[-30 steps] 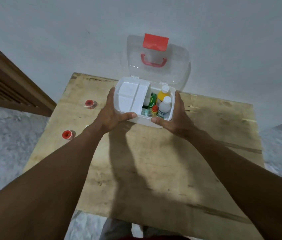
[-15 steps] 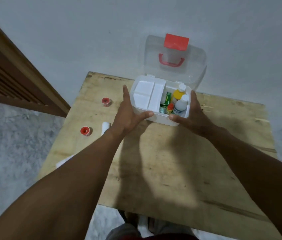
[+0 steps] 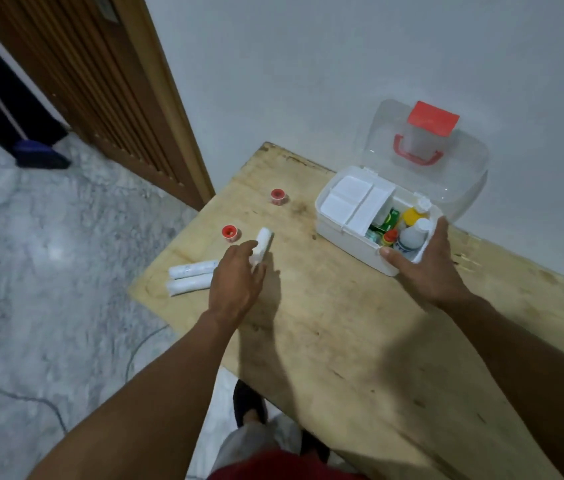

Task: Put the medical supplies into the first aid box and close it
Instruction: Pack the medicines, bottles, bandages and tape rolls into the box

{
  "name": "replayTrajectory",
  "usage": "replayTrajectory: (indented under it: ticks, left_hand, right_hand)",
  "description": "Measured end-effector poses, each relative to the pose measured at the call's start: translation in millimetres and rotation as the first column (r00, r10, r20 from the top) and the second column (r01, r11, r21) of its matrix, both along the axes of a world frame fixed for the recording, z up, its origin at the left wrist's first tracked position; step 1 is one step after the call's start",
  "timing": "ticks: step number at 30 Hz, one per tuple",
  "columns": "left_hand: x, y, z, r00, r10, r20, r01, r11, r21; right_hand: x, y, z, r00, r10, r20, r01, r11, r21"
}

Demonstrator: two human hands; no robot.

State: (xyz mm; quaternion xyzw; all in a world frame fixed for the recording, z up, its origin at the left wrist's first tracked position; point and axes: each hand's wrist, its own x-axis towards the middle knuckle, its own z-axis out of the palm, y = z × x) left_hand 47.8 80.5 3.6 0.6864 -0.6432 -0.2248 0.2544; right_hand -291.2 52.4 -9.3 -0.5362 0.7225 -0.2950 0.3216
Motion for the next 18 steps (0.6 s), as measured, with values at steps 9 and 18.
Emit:
replayTrajectory:
  ticks: [9, 18]
  left_hand:
    - [76, 22, -10, 0.936, 0.023, 0.35, -0.073, 0.989, 0.129]
    - [80, -7, 1, 0.737, -0.216, 0.641, -0.006, 0.946, 0.325]
  right_hand:
    - [5, 6, 5, 0.999, -0.001, -0.053, 0.001, 1.0, 0.002]
    - [1, 2, 0, 0.999, -0.033, 0.0, 0.033, 0.999, 0.042]
